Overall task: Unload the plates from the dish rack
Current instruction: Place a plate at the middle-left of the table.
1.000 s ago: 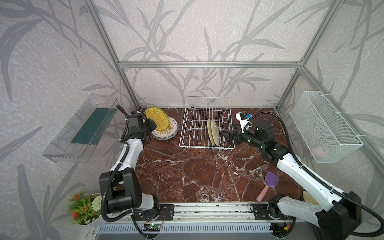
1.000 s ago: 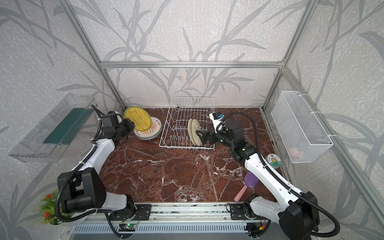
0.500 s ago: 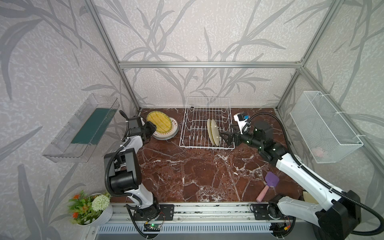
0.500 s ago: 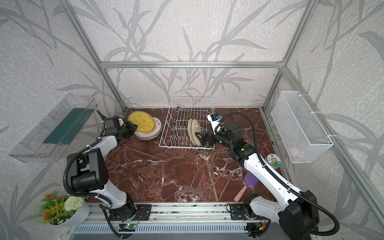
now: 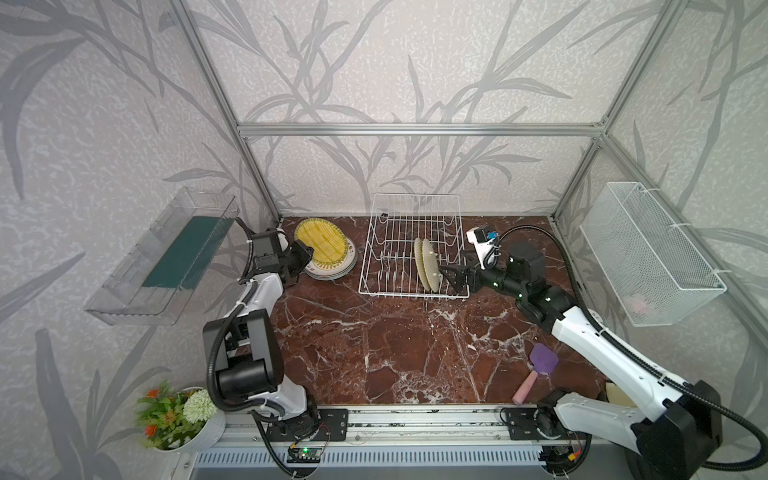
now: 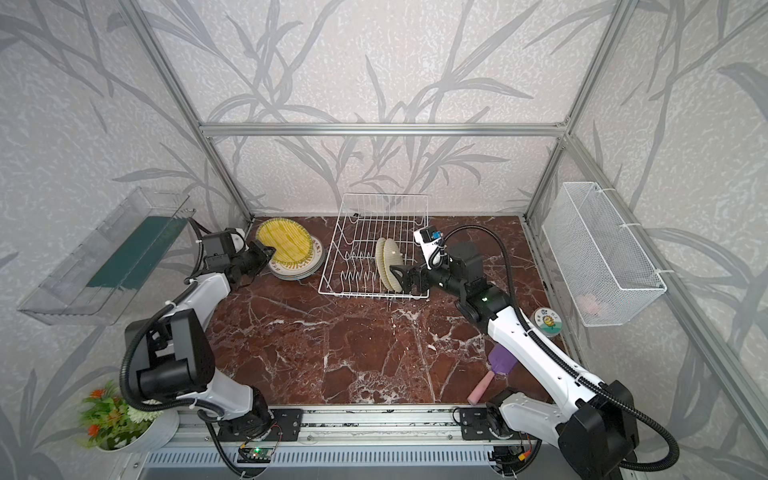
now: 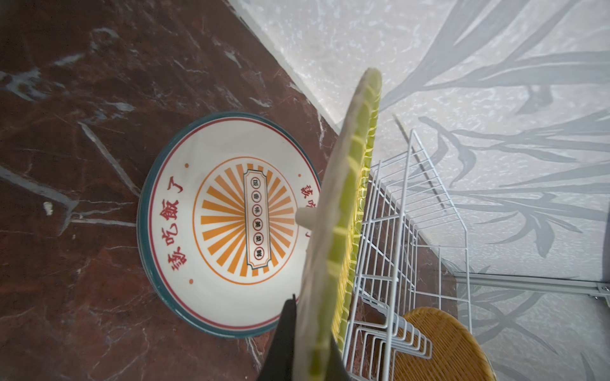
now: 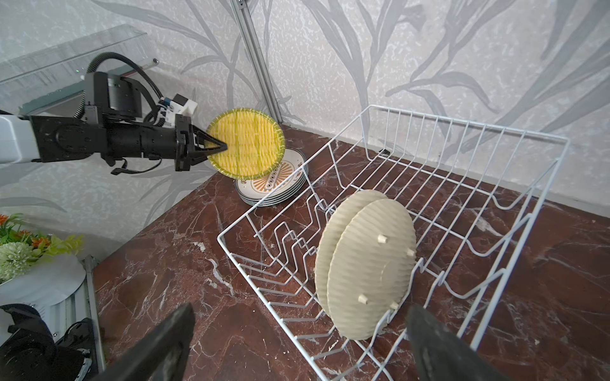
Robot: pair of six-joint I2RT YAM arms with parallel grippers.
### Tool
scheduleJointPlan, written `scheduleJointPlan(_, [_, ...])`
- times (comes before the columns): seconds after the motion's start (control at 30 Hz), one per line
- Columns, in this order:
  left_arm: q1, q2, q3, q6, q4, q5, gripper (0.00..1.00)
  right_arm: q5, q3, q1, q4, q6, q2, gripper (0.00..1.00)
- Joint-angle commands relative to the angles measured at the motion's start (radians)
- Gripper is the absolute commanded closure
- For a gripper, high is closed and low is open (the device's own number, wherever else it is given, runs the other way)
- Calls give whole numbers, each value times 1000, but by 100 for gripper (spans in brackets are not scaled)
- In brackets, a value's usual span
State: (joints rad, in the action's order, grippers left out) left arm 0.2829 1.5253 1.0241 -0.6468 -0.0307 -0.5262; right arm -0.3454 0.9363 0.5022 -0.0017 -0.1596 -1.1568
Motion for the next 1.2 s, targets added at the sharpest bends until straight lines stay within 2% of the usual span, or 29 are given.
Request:
scheduleJointPlan(0.0, [1,-104,29,33,-113,-11,100,-7,-7,4,22,13,2,1])
scheduleJointPlan(0.27, [1,-319,-1,58,-401,107,100,-7,-28,4,28,24,28,1])
scheduleJointPlan(0.43, [1,-422,-42,4,-538,149,100,-15,-42,3,44,20,35,1])
scheduleJointPlan(0.63, [-1,-520,-137,-72,-643,172,100,-21,-49,4,52,15,41,1])
scheduleJointPlan(0.83, [-1,-567,-174,-70,-781,201,100,-20,-63,4,67,-2,52,1])
scheduleJointPlan(0.97, [-1,-604,-241,-150,-758,156,100,-10,-91,4,95,-33,63,1])
scheduleJointPlan(1.17, [-1,-615,-320,-186,-719,176,93,-3,-126,4,118,-56,87,1])
